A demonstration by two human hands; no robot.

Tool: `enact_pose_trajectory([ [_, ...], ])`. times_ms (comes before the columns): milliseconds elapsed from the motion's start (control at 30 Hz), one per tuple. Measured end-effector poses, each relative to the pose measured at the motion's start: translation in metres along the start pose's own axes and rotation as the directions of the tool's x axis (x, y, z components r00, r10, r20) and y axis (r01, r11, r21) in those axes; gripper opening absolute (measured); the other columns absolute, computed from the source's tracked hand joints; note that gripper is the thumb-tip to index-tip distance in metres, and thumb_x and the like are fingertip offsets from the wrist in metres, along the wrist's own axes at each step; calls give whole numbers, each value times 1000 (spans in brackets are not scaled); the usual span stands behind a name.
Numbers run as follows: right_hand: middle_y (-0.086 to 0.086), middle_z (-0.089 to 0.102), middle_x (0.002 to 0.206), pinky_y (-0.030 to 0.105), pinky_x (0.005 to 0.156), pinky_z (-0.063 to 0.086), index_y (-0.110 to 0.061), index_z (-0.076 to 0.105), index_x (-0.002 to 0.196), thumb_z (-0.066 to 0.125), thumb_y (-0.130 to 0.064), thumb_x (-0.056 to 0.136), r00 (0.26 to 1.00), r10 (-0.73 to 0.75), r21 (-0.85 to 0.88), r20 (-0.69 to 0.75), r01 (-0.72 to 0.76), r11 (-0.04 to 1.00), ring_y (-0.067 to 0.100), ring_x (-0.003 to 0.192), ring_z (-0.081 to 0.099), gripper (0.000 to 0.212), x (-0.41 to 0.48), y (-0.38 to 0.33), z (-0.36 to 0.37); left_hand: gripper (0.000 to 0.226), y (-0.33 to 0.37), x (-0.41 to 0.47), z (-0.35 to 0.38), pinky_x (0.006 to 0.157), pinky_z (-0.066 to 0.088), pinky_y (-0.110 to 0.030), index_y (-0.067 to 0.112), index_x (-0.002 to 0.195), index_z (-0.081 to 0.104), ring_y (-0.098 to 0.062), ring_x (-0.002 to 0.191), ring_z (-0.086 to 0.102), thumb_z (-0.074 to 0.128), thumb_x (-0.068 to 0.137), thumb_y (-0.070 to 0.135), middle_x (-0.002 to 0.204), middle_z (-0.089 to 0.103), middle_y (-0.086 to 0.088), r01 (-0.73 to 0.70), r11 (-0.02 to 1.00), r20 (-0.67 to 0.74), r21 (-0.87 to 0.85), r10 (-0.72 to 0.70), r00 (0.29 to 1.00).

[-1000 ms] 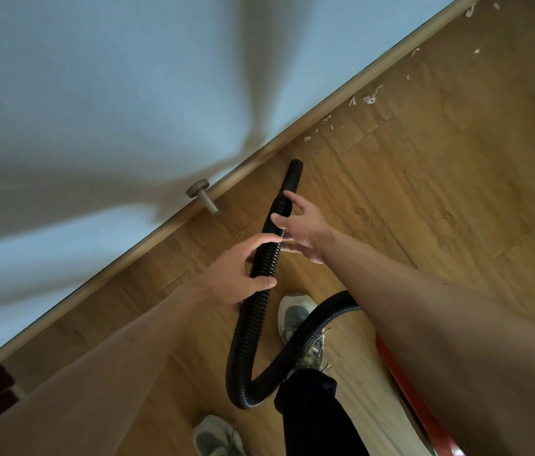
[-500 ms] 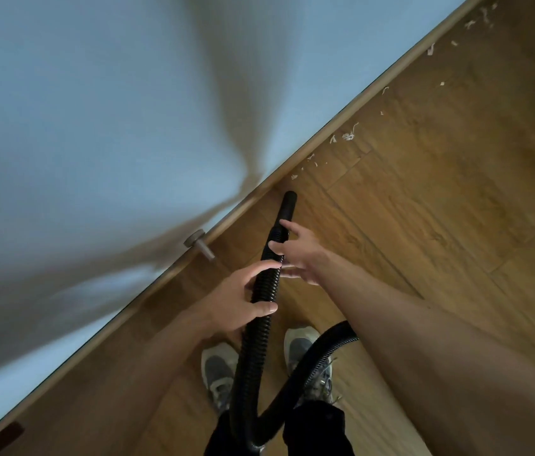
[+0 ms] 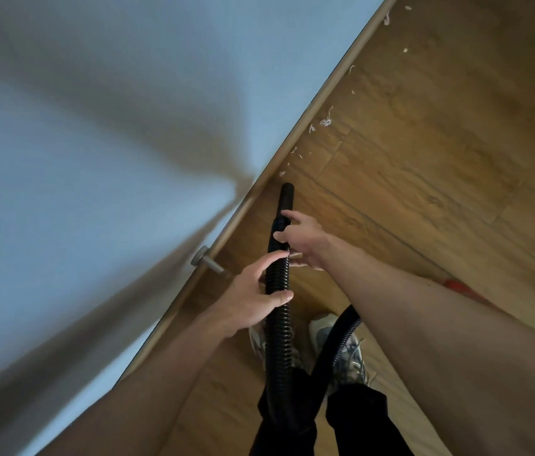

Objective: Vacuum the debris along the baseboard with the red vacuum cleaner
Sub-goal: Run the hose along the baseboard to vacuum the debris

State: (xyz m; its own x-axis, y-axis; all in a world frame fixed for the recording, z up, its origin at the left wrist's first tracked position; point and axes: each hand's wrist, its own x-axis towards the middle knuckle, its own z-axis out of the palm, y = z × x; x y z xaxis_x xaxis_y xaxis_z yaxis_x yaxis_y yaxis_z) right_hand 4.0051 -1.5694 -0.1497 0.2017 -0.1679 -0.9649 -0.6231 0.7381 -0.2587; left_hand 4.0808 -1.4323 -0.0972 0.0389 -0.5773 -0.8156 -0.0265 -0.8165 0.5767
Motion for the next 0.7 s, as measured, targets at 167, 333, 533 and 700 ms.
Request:
enact_pose_trajectory([
  [167, 11, 60, 126, 33, 56, 51, -35, 42, 148, 58, 0, 94, 1000, 4, 26, 26, -4, 1000, 25, 97, 66, 66, 2, -4, 12, 65, 3, -4, -16, 78, 41, -9, 37, 143, 42, 10, 105, 49, 70, 90, 13, 127, 51, 19, -7, 999, 26, 45, 6, 1000],
  [333, 11, 57, 128, 33, 57, 53, -35, 43, 148, 57, 0, 93, 999, -15, 37, 29, 14, 999, 26, 102, 64, 67, 6, -11, 15, 65, 4, 0, -21, 80, 47, -10, 32, 144, 43, 5, 111, 52, 70, 89, 10, 128, 49, 21, -31, 999, 18, 36, 31, 999],
  [533, 10, 56, 129, 34, 60, 56, -36, 45, 146, 57, 0, 95, 999, -28, 66, 18, 26, 997, 28, 105, 64, 63, 6, -15, 5, 64, 5, 10, -17, 69, 54, -17, 34, 138, 50, 3, 95, 64, 73, 86, 4, 121, 61, 4, -24, 997, -4, -67, 24, 1000],
  [700, 10, 55, 131, 32, 56, 53, -36, 45, 145, 57, -2, 94, 999, -36, 71, 0, 36, 997, 27, 106, 63, 63, 5, -21, 1, 65, 11, 13, -16, 67, 56, -18, 39, 137, 50, 2, 93, 65, 73, 86, 7, 122, 60, -1, 12, 994, -1, -108, -12, 1000],
])
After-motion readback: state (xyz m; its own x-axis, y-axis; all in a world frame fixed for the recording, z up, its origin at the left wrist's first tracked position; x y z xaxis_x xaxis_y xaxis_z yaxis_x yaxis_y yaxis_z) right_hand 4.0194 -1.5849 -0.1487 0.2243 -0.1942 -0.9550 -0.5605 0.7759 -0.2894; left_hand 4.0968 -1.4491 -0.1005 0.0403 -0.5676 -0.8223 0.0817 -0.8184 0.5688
